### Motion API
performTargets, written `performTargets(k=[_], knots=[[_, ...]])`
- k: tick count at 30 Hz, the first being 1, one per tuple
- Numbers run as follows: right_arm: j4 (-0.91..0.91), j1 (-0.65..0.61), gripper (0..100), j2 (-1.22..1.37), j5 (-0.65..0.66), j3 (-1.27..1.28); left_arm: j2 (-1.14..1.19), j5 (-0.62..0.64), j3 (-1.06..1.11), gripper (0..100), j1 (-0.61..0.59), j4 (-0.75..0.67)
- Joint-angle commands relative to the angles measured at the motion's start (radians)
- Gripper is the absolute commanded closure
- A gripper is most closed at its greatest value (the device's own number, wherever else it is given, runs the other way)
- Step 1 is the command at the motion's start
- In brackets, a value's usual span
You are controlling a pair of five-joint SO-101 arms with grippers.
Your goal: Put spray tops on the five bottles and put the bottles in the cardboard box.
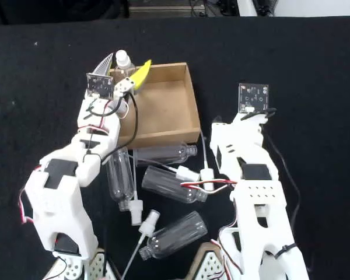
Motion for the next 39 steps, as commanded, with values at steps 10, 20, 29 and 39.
performTargets(k=[10, 20, 29, 39], knots=[[-0.026, 0.02, 81.9, -0.03, 0.003, -0.008, -0.319, -0.008, 0.216, 66, 0.022, -0.029], [-0.026, 0.017, 81.9, -0.028, 0.003, -0.007, -0.466, -0.003, 0.404, 66, 0.016, -0.028], [-0.026, 0.017, 81.9, -0.028, 0.003, -0.007, -0.611, -0.008, 0.533, 66, 0.016, -0.028], [-0.026, 0.015, 81.9, -0.028, 0.003, -0.007, -0.89, 0.0, 0.619, 66, -0.05, 0.255]])
